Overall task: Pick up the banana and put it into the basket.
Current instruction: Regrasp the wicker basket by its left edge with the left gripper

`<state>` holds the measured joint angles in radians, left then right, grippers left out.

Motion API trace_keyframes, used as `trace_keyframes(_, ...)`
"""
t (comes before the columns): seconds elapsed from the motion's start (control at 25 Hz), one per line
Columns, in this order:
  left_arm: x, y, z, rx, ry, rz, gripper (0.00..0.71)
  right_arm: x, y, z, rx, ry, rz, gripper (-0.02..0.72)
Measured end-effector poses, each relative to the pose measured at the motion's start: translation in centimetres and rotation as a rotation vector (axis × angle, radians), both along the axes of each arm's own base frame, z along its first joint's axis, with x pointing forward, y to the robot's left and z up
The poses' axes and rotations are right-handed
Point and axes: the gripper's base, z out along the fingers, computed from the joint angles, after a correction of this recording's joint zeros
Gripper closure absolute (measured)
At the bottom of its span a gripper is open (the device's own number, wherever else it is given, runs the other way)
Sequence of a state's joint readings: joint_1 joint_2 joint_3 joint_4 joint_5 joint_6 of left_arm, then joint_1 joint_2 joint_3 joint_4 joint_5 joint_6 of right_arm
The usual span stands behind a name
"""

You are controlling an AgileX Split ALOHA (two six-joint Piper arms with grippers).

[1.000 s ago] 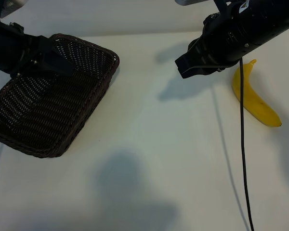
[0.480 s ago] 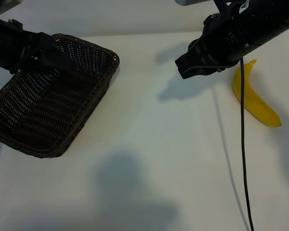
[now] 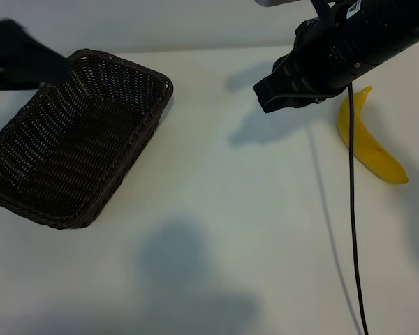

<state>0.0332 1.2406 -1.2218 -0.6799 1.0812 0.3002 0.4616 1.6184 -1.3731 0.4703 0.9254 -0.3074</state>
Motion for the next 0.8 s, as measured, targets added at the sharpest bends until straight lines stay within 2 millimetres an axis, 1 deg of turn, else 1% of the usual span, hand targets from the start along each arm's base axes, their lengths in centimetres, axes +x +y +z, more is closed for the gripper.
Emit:
trace_keyframes(0.08,-2.5,0.8,1.3,0.053,-0.001,0.052,0.195,0.0,0.0,0.0,0.0,0.0,0.0,0.451)
trace_keyframes(0.16,-4.1,2.1,1.7,0.114,0.025,0.145,0.199,0.0,0.0,0.0,0.0,0.0,0.0,0.451)
trace_keyframes(0.2,-4.7,2.9,1.7,0.146,0.027,0.206,0.199,0.0,0.0,0.0,0.0,0.0,0.0,0.451)
trace_keyframes(0.28,-5.6,4.5,1.0,0.193,0.066,0.331,0.199,0.0,0.0,0.0,0.0,0.0,0.0,0.451)
trace_keyframes(0.36,-6.1,6.1,-0.7,0.215,0.137,0.432,0.199,0.0,0.0,0.0,0.0,0.0,0.0,0.451)
trace_keyframes(0.4,-6.3,6.7,-2.1,0.214,0.183,0.462,0.199,0.0,0.0,0.0,0.0,0.0,0.0,0.451)
trace_keyframes(0.48,-6.2,8.1,-5.1,0.204,0.258,0.538,0.199,0.0,0.0,0.0,0.0,0.0,0.0,0.451)
trace_keyframes(0.6,-6.2,10.0,-10.2,0.174,0.361,0.642,0.2,0.0,0.0,0.0,0.0,0.0,0.0,0.451)
trace_keyframes(0.64,-6.0,10.6,-11.4,0.151,0.377,0.68,0.2,0.0,0.0,0.0,0.0,0.0,0.0,0.451)
trace_keyframes(0.72,-5.6,11.3,-13.5,0.095,0.407,0.729,0.2,0.0,0.0,0.0,0.0,0.0,0.0,0.451)
trace_keyframes(0.8,-4.8,11.8,-14.8,0.029,0.421,0.768,0.2,0.0,0.0,0.0,0.0,0.0,0.0,0.451)
